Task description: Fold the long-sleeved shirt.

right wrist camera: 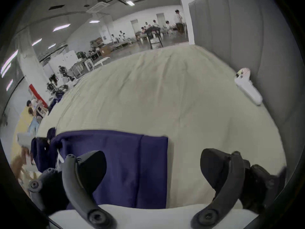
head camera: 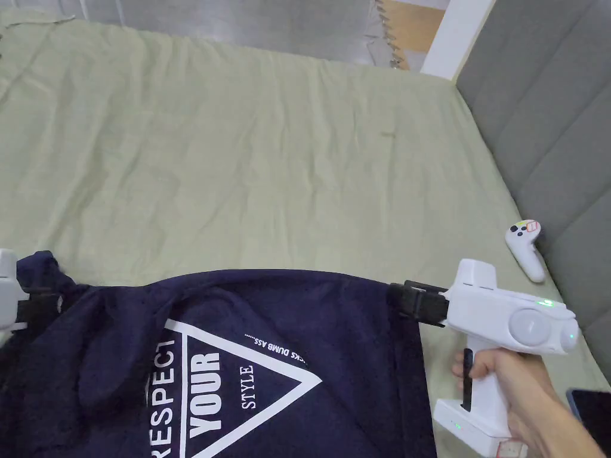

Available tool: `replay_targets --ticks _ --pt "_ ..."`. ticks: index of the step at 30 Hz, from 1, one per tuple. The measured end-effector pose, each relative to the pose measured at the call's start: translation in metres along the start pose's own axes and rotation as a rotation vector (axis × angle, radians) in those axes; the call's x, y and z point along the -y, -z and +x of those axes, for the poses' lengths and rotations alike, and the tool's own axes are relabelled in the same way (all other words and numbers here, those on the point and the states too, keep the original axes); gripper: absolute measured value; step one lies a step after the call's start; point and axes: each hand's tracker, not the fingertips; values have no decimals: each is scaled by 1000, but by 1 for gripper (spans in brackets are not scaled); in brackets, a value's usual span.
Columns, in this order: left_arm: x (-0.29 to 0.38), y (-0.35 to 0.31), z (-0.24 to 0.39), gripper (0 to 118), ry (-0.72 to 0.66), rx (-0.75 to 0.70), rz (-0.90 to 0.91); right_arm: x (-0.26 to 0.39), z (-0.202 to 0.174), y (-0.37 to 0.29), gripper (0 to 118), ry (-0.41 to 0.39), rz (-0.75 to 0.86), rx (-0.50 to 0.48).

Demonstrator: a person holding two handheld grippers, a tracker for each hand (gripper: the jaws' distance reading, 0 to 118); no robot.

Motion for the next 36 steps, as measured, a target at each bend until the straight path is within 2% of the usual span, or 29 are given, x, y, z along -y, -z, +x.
replay_targets --ticks 2,3,4,5,6,7,8,9,10,11,12,13,14,18,20,21,24,26,32,36 --pt "-1 -1 1 24 -23 10 -3 -12 3 28 112 49 -47 -27" --pt "-1 -1 1 24 -24 14 -5 -14 2 38 107 33 -66 -52" --pt "-1 -2 2 24 -28 15 -6 -14 0 47 93 25 -83 -57" --pt "-2 -3 3 24 -30 16 -6 -14 -4 51 61 -19 -112 2" --pt "-3 -4 4 24 -32 17 -6 -18 -12 45 50 -136 -89 75" --pt "-3 -7 6 24 -32 13 -3 -20 -15 41 38 -177 -100 50" --pt "-4 -12 8 24 -27 12 3 -21 -16 36 11 -153 -114 -30" --pt "-2 -19 10 23 -24 14 38 -19 -38 9 11 -150 -77 -51" --pt "-1 -21 6 23 -36 21 63 -18 -50 -3 11 -213 -66 -25" --pt "-1 -26 6 22 -36 32 74 -18 -55 -11 11 -238 -71 -39" --pt "0 -34 7 22 -39 38 103 -17 -60 -22 11 -222 -55 -33" --pt "1 -41 8 22 -39 47 119 -22 -47 -17 11 -182 -59 -60" --pt "3 -47 6 22 -41 50 129 -25 -44 -25 11 -181 -30 -62" --pt "6 -83 4 22 -12 84 219 -19 -54 -73 11 -248 101 -103" --pt "11 -104 3 22 -11 118 257 -17 -55 -102 11 -256 146 -127" --pt "17 -116 5 22 -6 115 280 -17 -39 -102 11 -243 165 -146" --pt "38 -142 -4 22 15 145 318 -9 -25 -138 11 -261 208 -169" --pt "60 -164 2 22 40 172 325 16 -26 -160 11 -323 226 -189" --pt "133 -208 4 22 78 227 312 79 -4 -207 11 -393 153 -210" --pt "185 -217 -1 22 116 247 230 131 7 -214 11 -433 7 -152"
